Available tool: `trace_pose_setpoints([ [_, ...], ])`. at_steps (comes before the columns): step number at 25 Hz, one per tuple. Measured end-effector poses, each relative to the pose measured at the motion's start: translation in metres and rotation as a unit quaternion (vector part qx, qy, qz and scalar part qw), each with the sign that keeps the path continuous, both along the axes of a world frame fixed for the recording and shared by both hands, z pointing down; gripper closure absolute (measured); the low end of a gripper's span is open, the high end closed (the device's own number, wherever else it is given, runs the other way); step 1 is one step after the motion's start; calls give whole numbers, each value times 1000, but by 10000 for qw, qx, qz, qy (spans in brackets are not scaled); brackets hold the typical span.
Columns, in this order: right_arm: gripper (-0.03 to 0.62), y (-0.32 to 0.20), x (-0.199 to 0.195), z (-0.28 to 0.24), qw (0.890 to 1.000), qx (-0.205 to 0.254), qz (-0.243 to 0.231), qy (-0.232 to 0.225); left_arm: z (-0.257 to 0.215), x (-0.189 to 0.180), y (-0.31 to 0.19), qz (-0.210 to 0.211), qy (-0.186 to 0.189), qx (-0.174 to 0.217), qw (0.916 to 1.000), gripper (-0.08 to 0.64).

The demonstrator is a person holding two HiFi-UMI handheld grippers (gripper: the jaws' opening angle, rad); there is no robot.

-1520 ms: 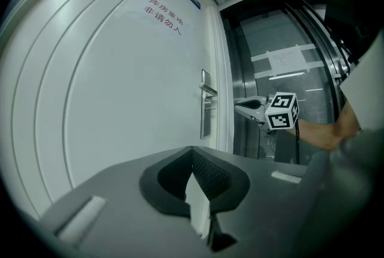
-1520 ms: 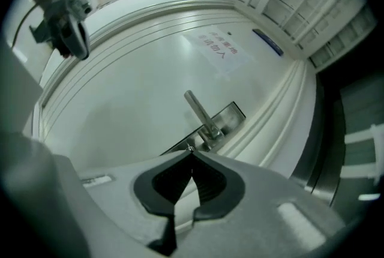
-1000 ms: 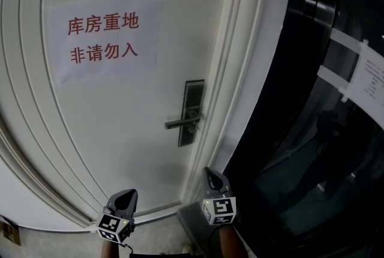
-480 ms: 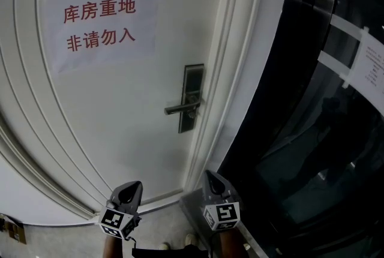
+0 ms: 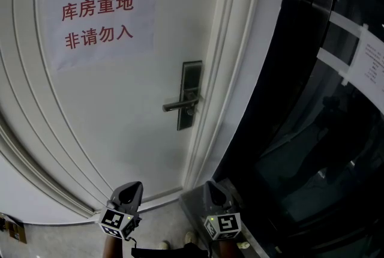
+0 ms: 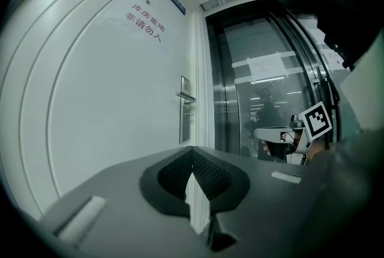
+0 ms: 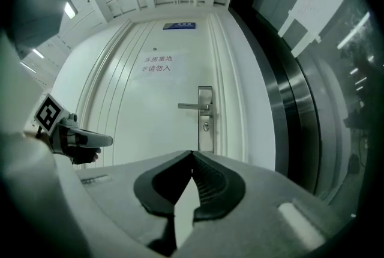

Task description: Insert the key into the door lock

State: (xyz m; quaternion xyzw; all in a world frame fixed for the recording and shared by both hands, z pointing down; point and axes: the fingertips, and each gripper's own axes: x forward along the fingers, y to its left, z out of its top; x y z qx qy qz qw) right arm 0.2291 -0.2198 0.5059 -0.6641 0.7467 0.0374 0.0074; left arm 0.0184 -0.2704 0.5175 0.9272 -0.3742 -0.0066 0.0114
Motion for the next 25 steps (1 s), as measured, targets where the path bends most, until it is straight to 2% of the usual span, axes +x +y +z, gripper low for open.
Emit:
trace_pose_setpoints([
  [25, 591, 4, -3, 3, 9999, -144, -28, 53, -1, 6, 3, 65, 31, -5, 10000, 557],
])
